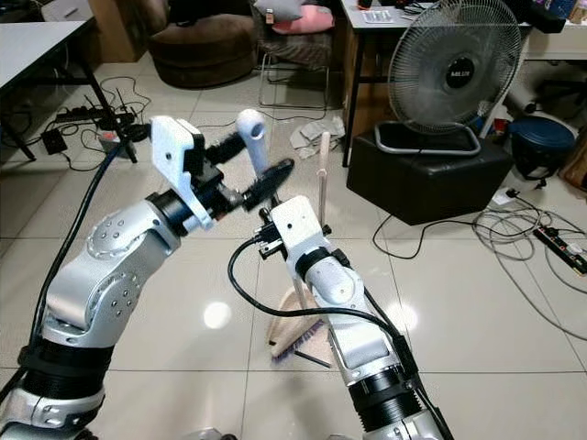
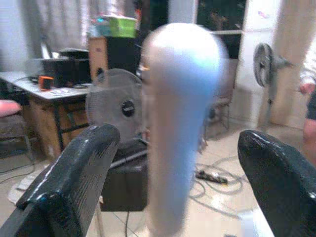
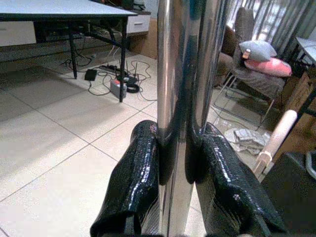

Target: Sweep floor

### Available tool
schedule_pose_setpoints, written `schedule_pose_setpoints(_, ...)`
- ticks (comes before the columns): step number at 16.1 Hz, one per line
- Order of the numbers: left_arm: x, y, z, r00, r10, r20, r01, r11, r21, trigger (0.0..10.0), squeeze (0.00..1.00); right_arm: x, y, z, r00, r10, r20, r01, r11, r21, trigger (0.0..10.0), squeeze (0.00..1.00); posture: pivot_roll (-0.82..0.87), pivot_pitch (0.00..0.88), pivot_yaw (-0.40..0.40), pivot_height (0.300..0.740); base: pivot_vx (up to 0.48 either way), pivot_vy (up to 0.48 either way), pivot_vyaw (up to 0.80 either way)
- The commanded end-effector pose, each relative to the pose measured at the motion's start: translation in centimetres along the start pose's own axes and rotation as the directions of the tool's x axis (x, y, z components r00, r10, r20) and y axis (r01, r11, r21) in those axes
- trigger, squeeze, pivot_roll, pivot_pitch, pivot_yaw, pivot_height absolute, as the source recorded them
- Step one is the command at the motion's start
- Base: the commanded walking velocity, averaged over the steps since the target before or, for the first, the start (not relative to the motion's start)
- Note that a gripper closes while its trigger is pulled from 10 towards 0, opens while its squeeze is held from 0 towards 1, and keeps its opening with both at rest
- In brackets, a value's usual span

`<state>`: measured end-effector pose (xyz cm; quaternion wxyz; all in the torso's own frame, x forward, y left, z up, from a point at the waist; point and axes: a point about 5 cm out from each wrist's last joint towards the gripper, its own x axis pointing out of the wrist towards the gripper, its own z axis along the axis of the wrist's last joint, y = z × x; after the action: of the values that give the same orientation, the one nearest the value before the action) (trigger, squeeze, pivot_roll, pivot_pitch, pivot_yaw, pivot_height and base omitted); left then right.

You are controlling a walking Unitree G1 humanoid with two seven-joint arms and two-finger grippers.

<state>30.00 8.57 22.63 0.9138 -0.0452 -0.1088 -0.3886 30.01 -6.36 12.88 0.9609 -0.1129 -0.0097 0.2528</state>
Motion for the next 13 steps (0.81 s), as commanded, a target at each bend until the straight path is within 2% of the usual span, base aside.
schedule_pose_setpoints(1, 0.09, 0.58, 0.46, 0.999, 0.029, 0.016, -0.030, 0.999, 0.012, 10.0, 0.00, 0.23, 0.05, 1.27, 0.998, 0.002, 0.061, -0.001, 1.000, -0.017, 10.0, 0.00, -0.06, 0.052, 0.063, 0.740, 0.000, 0.000, 0.00)
schedule_pose_setpoints(10, 0.30, 0.11, 0.28, 1.000, -0.004, 0.022, 0.004, 1.000, -0.011, 10.0, 0.00, 0.35, 0.34, 1.67, 0.996, 0.026, 0.082, -0.024, 1.000, -0.018, 10.0, 0.00, -0.06, 0.048, 0.062, 0.740, 0.000, 0.000, 0.00)
schedule_pose_setpoints(11, 0.36, 0.03, 0.27, 1.000, -0.006, 0.024, 0.007, 1.000, -0.013, 9.5, 0.00, 0.38, 0.31, 1.68, 0.996, 0.028, 0.082, -0.026, 0.999, -0.018, 10.0, 0.00, -0.06, 0.046, 0.060, 0.740, 0.000, 0.000, 0.00)
schedule_pose_setpoints(12, 0.41, 0.01, 0.27, 1.000, -0.007, 0.025, 0.007, 1.000, -0.016, 7.1, 0.00, 0.41, 0.30, 1.70, 0.996, 0.029, 0.082, -0.028, 0.999, -0.020, 10.0, 0.00, -0.06, 0.046, 0.060, 0.740, 0.000, 0.000, 0.00)
schedule_pose_setpoints(13, 0.43, 0.03, 0.27, 1.000, -0.005, 0.026, 0.006, 1.000, -0.017, 7.1, 0.00, 0.42, 0.30, 1.71, 0.996, 0.030, 0.082, -0.029, 0.999, -0.020, 10.0, 0.00, -0.06, 0.045, 0.059, 0.740, 0.000, 0.000, 0.00)
